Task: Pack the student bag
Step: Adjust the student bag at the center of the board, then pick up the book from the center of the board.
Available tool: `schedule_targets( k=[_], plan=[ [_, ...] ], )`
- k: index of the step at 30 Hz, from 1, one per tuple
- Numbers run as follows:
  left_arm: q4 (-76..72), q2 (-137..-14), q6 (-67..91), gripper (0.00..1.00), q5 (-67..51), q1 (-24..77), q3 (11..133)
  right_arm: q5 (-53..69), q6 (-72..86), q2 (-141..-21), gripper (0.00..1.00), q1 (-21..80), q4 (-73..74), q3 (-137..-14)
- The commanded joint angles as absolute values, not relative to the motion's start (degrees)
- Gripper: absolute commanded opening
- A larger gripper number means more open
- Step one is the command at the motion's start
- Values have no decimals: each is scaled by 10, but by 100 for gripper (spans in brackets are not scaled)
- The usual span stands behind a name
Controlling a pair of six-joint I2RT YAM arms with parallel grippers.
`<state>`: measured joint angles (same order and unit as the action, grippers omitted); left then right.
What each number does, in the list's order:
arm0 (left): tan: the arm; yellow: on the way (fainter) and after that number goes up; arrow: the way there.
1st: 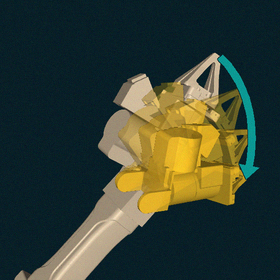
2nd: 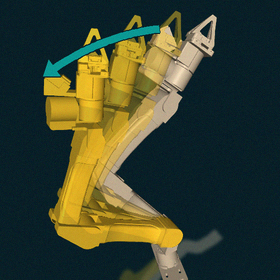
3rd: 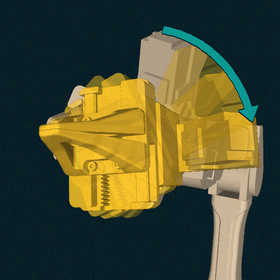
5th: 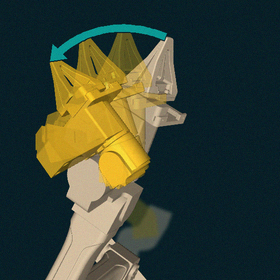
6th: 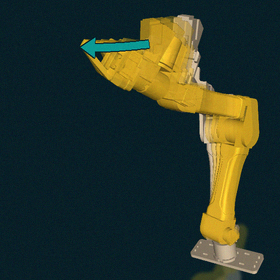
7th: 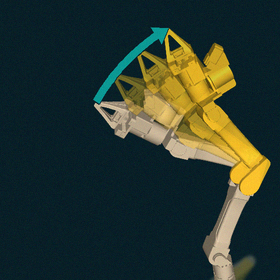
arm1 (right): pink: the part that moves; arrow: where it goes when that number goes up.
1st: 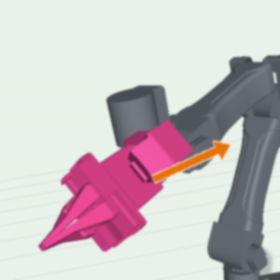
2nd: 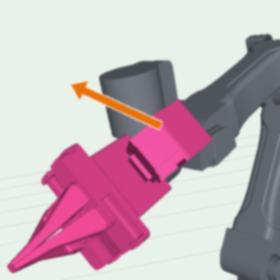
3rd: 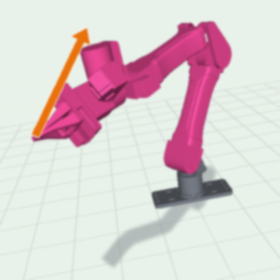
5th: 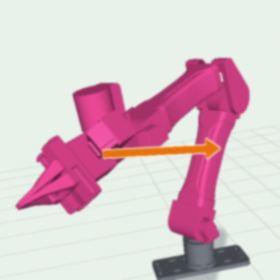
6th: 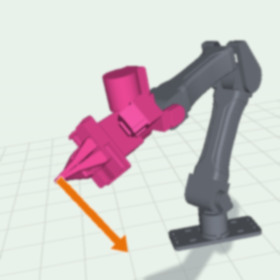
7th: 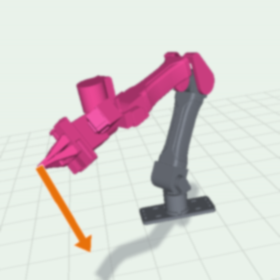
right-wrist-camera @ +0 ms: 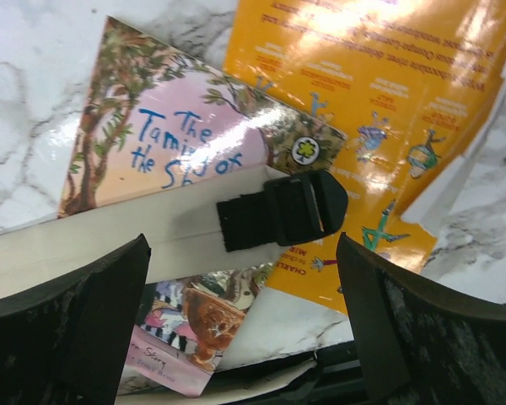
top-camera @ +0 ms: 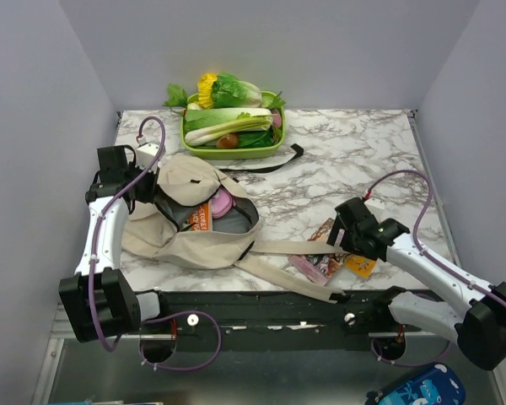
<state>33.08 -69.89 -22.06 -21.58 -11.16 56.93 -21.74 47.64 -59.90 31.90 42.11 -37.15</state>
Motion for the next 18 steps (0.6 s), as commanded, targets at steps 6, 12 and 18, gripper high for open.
schedule_targets(
  k=[6,12,18],
  plan=[
    [341,-737,-212,0,-248,-98,599,-237,511,-569,100,316,433,-351],
    [340,-735,-211,0,-256,-94,596,-228,500,-610,100,317,409,-356],
    [338,-737,-213,0,-255,-93,601,-164,483,-639,95,316,379,-353]
  ],
)
